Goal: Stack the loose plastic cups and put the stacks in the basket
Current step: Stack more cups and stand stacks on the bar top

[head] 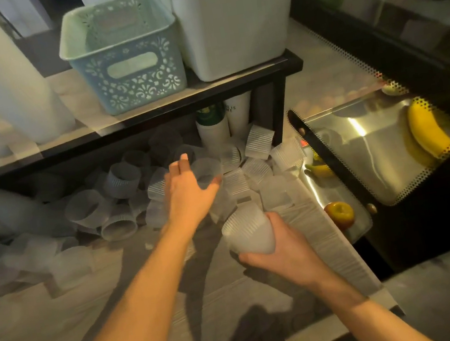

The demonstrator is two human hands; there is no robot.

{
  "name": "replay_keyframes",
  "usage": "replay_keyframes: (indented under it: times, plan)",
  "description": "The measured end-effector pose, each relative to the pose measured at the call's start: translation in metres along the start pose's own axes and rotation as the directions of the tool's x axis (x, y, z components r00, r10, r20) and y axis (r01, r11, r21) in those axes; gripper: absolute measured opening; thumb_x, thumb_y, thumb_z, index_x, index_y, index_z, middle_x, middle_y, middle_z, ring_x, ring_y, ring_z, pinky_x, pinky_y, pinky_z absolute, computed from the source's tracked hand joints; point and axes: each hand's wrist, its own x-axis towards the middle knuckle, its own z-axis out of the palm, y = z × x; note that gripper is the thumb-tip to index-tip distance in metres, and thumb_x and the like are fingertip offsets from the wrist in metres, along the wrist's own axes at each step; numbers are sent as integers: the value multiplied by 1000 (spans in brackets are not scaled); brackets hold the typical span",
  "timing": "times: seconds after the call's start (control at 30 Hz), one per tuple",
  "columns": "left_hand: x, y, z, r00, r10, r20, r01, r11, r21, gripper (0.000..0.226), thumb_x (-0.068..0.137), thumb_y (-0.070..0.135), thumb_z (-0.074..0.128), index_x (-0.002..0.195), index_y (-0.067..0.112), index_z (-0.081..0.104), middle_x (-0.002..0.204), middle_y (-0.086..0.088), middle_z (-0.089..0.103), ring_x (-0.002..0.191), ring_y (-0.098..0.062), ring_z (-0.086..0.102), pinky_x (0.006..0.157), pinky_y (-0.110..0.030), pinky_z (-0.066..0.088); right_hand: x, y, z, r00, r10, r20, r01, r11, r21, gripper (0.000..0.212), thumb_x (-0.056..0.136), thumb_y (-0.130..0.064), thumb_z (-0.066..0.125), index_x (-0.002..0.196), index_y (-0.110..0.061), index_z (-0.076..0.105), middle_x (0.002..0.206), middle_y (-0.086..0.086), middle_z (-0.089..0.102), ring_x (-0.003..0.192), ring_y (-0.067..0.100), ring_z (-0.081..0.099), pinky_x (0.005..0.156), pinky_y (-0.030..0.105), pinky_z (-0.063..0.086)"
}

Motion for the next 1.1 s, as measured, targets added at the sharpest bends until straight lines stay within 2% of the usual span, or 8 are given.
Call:
replay_keyframes:
  times: [0.13, 0.23, 0.3, 0.43, 0.53, 0.67, 0.97, 1.1]
  plan:
    - [24, 4, 16, 993, -44, 105, 11, 955, 297, 89, 83, 65, 59, 147, 10, 29, 141, -15, 41, 128, -34, 37, 103, -44, 38, 0, 7, -4, 1000, -23, 17, 22, 998, 53, 96, 60, -61, 80, 139, -48, 27, 124, -19, 47, 111, 10, 53, 89, 42, 55]
    - [30, 2, 19, 986, -56, 156, 3, 946, 325, 89, 84, 64, 59, 149, 12, 27, 144, -14, 43, 131, -34, 38, 104, -44, 38, 0, 12, -4, 1000, 10, 2, -10, 996, 93, 100, 55, -65, 80, 138, -51, 26, 121, -23, 44, 112, 11, 53, 85, 34, 57]
    - [24, -2, 17, 995, -29, 100, 3, 969, 246, 87, 84, 60, 61, 149, 12, 29, 142, -14, 43, 130, -35, 39, 103, -45, 37, 1, 16, -2, 999, 52, -7, -51, 990, 135, 101, 53, -67, 82, 136, -54, 28, 120, -24, 45, 112, 13, 54, 84, 34, 59]
    - [-6, -5, -2, 999, -19, -48, 12, 991, -135, 79, 86, 51, 66, 148, 18, 32, 141, -9, 39, 131, -29, 41, 105, -41, 37, 4, 23, 0, 996, 93, -17, -92, 993, 69, 94, 52, -70, 81, 131, -51, 33, 116, -17, 53, 107, 16, 58, 85, 41, 59]
    - [-36, -6, -18, 998, 65, 23, -54, 940, -336, 75, 83, 49, 69, 145, 21, 39, 131, -2, 43, 117, -13, 46, 97, -26, 36, 4, 24, -5, 995, 90, 37, -89, 996, -27, 95, 52, -73, 75, 131, -44, 31, 115, -17, 52, 110, 14, 57, 90, 43, 55]
    - [-70, -4, -24, 960, 219, 176, -98, 849, -519, 74, 70, 63, 59, 133, 25, 51, 117, 6, 51, 107, 4, 51, 92, -11, 37, 2, 22, -9, 994, 58, 98, -58, 998, 0, 91, 53, -65, 79, 128, -44, 31, 111, -21, 50, 106, 9, 55, 89, 41, 57]
    - [-89, 5, -9, 904, 306, 297, -163, 891, -423, 70, 72, 65, 52, 132, 29, 48, 113, 14, 47, 111, 10, 46, 91, -5, 34, -12, 17, -2, 997, -23, 67, 19, 998, 57, 88, 51, -63, 84, 124, -49, 36, 115, -22, 53, 106, 3, 57, 84, 35, 58]
    - [-101, 12, 2, 853, 382, 355, -239, 891, -385, 85, 76, 70, 46, 143, 17, 43, 128, 9, 44, 119, -1, 43, 107, -18, 32, -12, 13, -4, 1000, -23, -12, 24, 998, 62, 85, 53, -57, 84, 124, -46, 38, 110, -22, 56, 104, 2, 59, 87, 31, 57]
